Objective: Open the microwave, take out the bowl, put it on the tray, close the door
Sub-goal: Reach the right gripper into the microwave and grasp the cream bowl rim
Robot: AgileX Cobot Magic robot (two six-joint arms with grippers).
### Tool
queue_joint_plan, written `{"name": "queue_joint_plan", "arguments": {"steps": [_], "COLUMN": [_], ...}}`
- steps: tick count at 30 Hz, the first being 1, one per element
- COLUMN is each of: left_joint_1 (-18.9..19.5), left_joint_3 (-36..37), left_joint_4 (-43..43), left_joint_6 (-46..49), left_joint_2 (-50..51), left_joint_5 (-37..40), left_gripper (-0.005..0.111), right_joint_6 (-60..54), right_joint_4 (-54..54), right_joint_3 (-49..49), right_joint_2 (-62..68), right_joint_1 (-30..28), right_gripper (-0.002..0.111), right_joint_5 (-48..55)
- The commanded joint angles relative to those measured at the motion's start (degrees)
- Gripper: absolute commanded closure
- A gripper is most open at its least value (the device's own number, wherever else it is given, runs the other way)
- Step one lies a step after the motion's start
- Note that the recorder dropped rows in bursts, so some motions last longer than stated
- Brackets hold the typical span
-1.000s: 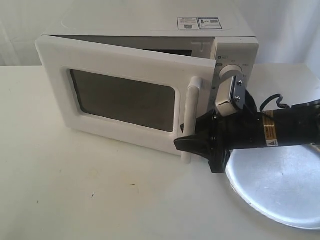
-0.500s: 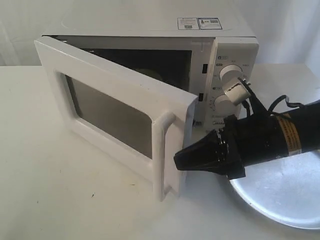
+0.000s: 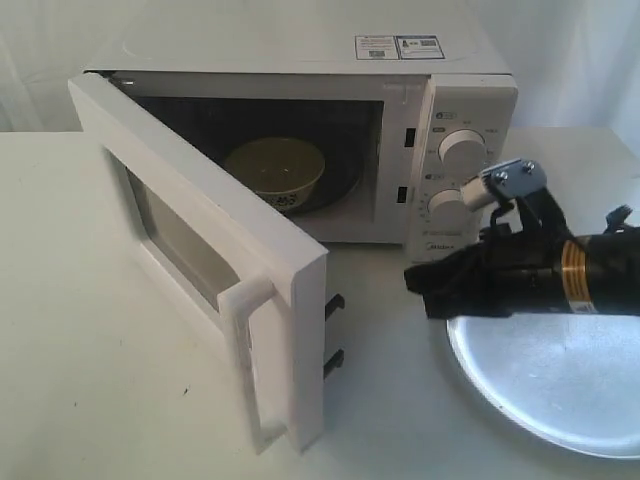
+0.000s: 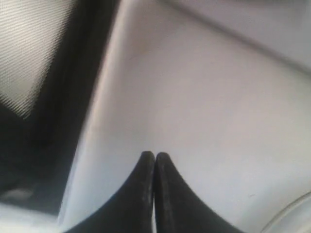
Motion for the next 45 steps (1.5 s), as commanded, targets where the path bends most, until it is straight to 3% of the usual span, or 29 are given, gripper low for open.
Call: {"name": "queue_joint_plan", "arguments": {"steps": [1,2,7,10,12,13,17,18,25,30,35,39,45], "left_joint_1": [-0.2,-0.2,-0.2,-0.2,-0.2,-0.2,-0.2,-0.2,-0.2,-0.2,-0.2,-0.2,-0.2], "left_joint_3": [0.1,0.1,0.1,0.1,0.1,0.1,0.1,0.1,0.1,0.1,0.1,0.1,0.1], "left_joint_4": [-0.3,-0.3,-0.3,-0.3,-0.3,-0.3,-0.3,-0.3,-0.3,-0.3,-0.3,-0.3,-0.3], "left_joint_6": [-0.2,-0.2,-0.2,-0.2,-0.2,-0.2,-0.2,-0.2,-0.2,-0.2,-0.2,-0.2,-0.2], "left_joint_2": [-0.2,-0.2,-0.2,-0.2,-0.2,-0.2,-0.2,-0.2,-0.2,-0.2,-0.2,-0.2,-0.2], "left_joint_5": [0.0,0.0,0.0,0.0,0.0,0.0,0.0,0.0,0.0,0.0,0.0,0.0,0.0], "left_gripper": [0.107,0.107,0.107,0.107,0.107,0.107,0.107,0.107,0.107,0.107,0.107,0.107,0.107], "right_joint_6": [-18.0,-21.9,-23.1,-23.3,-25.6,-29.2,-42.5,-45.9,-59.3,-59.8,-61.3,-61.3,-61.6], "right_joint_4": [15.5,18.4,19.8,13.1,10.6,13.9,32.8,33.1,33.0,33.0,33.3,35.8,35.8], "right_joint_3": [-2.3,-4.7,-13.8,-16.8,-17.9,-18.8,-21.8,-22.5,-26.0,-30.9,-37.9,-40.5,-41.7], "right_joint_2": [1.3,2.8,8.7,13.3,13.9,13.9,14.1,14.1,15.7,21.1,28.2,31.8,32.7], "right_joint_1": [1.2,3.8,14.9,22.4,26.3,27.4,27.4,27.4,27.8,27.8,27.8,27.8,27.8], "right_gripper": [0.108,0.108,0.108,0.108,0.108,0.108,0.108,0.106,0.066,0.044,0.043,0.045,0.064], "right_joint_5": [-10.1,-15.8,-9.5,-15.6,-11.9,-5.1,15.9,17.7,14.5,19.4,29.6,29.5,29.2]}}
